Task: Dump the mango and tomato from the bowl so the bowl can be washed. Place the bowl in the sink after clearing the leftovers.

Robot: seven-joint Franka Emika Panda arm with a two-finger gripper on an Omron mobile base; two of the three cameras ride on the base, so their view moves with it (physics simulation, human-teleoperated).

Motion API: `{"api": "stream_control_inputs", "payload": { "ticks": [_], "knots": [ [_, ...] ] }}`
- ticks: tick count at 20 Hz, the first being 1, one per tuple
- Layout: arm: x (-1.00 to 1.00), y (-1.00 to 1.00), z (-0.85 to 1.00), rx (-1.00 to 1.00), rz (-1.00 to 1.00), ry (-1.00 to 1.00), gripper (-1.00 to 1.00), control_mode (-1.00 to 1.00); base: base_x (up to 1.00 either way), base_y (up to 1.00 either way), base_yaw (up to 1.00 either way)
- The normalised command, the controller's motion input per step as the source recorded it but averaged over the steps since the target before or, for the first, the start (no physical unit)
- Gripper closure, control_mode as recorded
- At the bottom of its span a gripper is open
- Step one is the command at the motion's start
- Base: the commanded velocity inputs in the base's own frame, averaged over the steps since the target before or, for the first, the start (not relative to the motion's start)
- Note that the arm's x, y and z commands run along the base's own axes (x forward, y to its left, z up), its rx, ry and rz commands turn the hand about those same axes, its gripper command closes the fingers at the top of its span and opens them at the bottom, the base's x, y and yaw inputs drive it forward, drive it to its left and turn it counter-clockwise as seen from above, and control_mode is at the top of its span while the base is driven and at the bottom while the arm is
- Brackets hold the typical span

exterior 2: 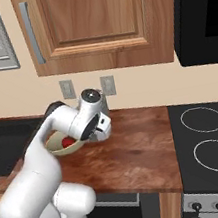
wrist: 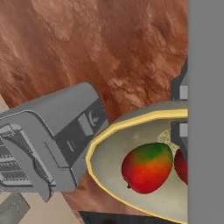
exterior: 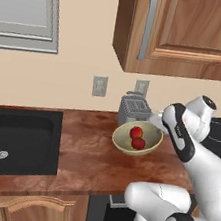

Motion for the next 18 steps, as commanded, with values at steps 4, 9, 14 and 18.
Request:
{"api": "stream_control_inputs", "payload": {
  "ticks": [4,9,14,18],
  "knots": [
    [-0.14,0.09,1.00,0.04,0.00,-0.06,1.00,-1.00,0.00,0.00,0.00],
    [-0.19,-0.02,0.70,0.23,0.00,-0.01,1.00,-1.00,0.00,0.00,0.00],
    [-0.32,-0.27,0.12,0.41,0.00,-0.04,1.00,-1.00,0.00,0.00,0.00],
    [-0.05,-0.03,0.00,0.19,0.00,-0.02,1.00,-1.00,0.00,0.00,0.00]
  ]
}}
